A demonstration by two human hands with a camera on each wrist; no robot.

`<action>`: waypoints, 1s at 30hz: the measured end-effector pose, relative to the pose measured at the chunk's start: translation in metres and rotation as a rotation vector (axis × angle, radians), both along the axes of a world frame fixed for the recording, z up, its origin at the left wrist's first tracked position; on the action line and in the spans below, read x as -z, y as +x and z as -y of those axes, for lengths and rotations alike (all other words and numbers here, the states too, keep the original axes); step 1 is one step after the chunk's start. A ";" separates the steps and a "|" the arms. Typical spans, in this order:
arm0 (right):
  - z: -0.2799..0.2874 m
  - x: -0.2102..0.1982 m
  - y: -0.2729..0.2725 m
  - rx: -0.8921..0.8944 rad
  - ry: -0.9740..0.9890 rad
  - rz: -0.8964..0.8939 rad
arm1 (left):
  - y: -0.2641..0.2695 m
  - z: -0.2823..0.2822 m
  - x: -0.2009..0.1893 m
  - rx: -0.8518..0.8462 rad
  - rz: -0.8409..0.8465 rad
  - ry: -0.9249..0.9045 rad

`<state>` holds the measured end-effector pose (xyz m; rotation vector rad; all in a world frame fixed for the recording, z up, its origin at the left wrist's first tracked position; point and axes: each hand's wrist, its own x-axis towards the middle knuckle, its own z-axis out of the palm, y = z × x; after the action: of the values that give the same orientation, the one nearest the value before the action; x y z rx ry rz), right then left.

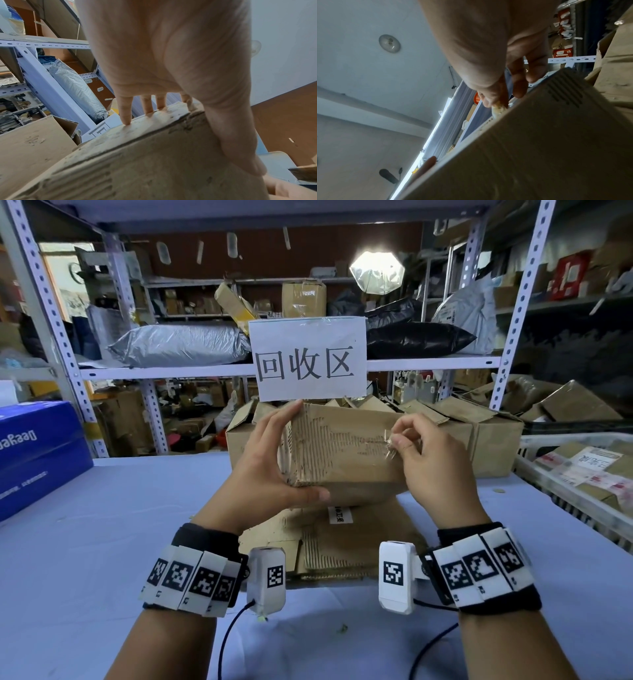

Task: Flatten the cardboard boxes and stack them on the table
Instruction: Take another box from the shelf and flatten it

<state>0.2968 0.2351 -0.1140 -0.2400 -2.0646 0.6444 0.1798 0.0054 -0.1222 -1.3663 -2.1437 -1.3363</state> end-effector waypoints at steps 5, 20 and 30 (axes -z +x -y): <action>-0.002 -0.001 -0.002 -0.006 0.072 0.117 | -0.002 0.002 -0.001 -0.009 0.016 -0.007; -0.009 0.007 -0.010 -0.041 -0.241 -0.101 | -0.002 0.007 -0.003 0.034 0.034 -0.020; -0.006 0.001 -0.004 -0.133 -0.390 -0.033 | -0.001 0.008 -0.002 0.034 0.041 -0.021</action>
<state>0.2930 0.2406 -0.1152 -0.3137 -1.9205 1.1264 0.1786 -0.0027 -0.1198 -1.4014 -2.1762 -1.3698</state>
